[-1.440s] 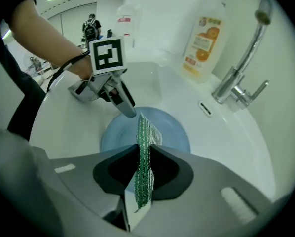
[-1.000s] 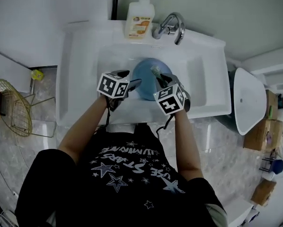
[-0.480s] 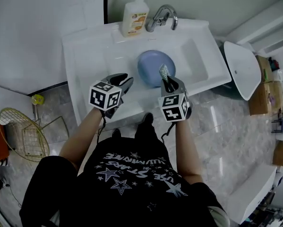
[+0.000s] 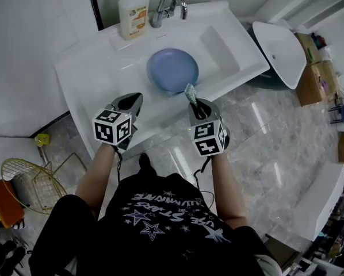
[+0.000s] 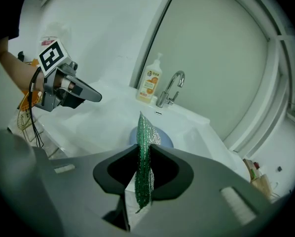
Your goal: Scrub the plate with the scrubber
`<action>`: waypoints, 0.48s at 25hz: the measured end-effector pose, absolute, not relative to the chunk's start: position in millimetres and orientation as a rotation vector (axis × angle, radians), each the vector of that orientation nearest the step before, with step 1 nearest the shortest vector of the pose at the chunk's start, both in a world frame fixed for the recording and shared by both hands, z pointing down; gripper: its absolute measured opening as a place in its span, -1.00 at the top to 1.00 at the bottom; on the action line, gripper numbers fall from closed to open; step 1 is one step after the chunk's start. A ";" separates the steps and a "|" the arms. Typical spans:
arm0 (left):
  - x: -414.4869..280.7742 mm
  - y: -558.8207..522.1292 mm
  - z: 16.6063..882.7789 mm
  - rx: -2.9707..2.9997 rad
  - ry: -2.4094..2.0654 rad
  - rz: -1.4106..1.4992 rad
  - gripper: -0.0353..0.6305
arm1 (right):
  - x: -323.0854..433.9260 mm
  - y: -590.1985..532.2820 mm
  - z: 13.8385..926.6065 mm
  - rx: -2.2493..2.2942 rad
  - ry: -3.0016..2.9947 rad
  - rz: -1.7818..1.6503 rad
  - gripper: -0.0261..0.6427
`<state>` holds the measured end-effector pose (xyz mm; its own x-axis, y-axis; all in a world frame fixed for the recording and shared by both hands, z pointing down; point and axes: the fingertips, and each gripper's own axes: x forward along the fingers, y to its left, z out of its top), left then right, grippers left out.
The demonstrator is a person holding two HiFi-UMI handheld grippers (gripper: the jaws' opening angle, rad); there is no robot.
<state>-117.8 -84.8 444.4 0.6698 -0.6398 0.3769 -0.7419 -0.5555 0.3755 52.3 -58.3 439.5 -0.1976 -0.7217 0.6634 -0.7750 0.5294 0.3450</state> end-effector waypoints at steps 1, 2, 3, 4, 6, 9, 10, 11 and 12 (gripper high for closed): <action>-115.8 -82.3 442.9 2.386 -1.061 0.275 0.89 | 54.9 -55.7 439.8 1.227 -1.949 0.089 0.63; -113.4 -79.4 441.6 2.397 -1.051 0.285 0.89 | 56.9 -53.3 439.8 1.235 -1.951 0.094 0.63; -110.4 -76.2 440.4 2.409 -1.039 0.296 0.89 | 58.6 -51.0 439.4 1.242 -1.953 0.098 0.63; -107.1 -73.0 439.2 2.420 -1.027 0.304 0.89 | 60.0 -48.9 438.5 1.251 -1.955 0.100 0.63; -101.3 -66.6 436.8 2.439 -1.008 0.318 0.89 | 61.7 -44.0 435.1 1.269 -1.961 0.095 0.63; -95.2 -56.3 434.6 2.448 -0.996 0.330 0.89 | 63.8 -32.0 428.1 1.300 -1.976 0.090 0.63; -93.0 -52.5 434.0 2.448 -0.993 0.332 0.89 | 65.0 -26.6 426.3 1.312 -1.982 0.094 0.63; -90.7 -48.3 433.5 2.448 -0.989 0.336 0.89 | 66.2 -20.7 425.1 1.322 -1.989 0.102 0.63; -88.3 -43.1 433.1 2.450 -0.983 0.342 0.89 | 67.1 -14.1 424.5 1.332 -1.996 0.111 0.63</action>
